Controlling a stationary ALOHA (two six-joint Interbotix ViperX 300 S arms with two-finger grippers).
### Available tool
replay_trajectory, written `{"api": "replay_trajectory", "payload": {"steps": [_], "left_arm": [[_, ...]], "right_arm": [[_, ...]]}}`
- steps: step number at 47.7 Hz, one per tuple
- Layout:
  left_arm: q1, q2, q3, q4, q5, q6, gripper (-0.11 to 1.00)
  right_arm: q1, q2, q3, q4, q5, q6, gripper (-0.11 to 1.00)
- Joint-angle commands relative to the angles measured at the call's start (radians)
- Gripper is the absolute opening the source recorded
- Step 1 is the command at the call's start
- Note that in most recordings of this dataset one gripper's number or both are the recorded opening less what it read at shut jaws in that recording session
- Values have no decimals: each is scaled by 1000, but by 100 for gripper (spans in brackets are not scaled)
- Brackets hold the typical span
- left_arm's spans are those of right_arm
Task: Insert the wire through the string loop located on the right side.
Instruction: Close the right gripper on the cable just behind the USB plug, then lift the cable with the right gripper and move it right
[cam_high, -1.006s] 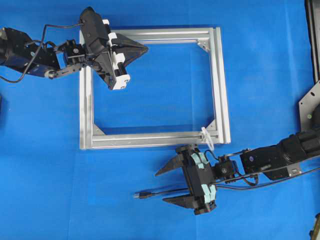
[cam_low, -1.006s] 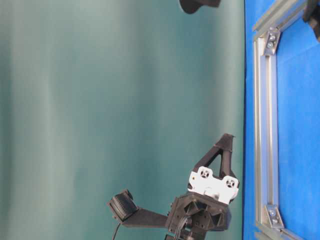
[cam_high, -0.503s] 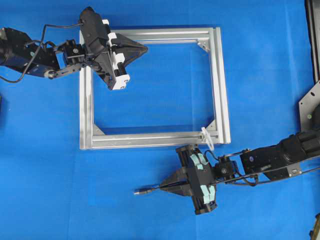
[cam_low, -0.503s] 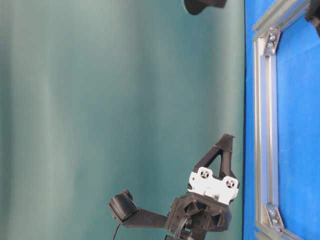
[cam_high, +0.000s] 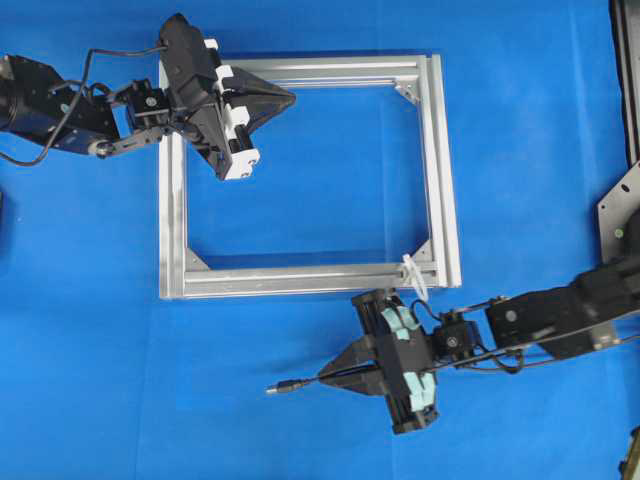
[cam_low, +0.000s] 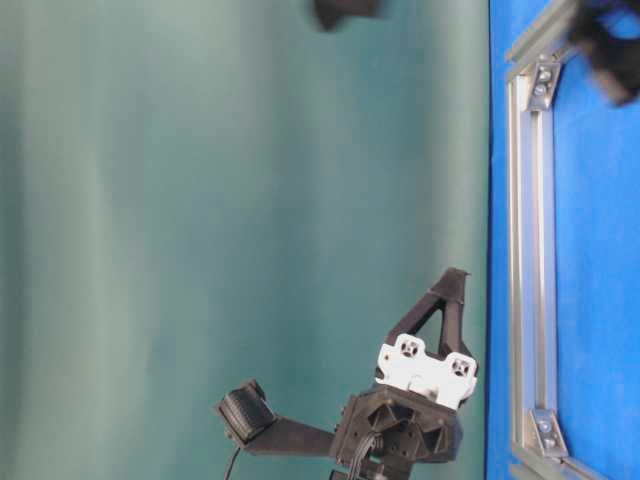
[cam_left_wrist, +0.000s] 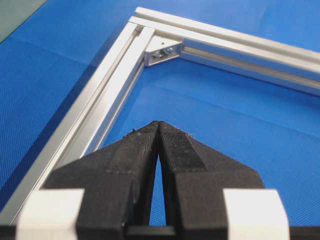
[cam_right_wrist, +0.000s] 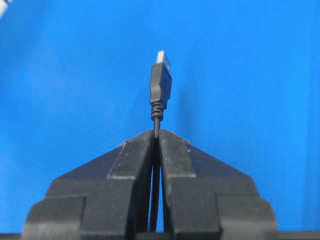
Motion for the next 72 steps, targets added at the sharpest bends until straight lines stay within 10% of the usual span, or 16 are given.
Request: {"api": "replay_trajectory", "payload": {"steps": [1,72], "left_arm": [[0,-35,-6,3,-9,-2,0],[-5,-51,9,3,-8,-5,0]], "right_arm": [[3,-86,-14,-2,40,-8,-3],[3,-173,-20,0,126,-37,-3]]}}
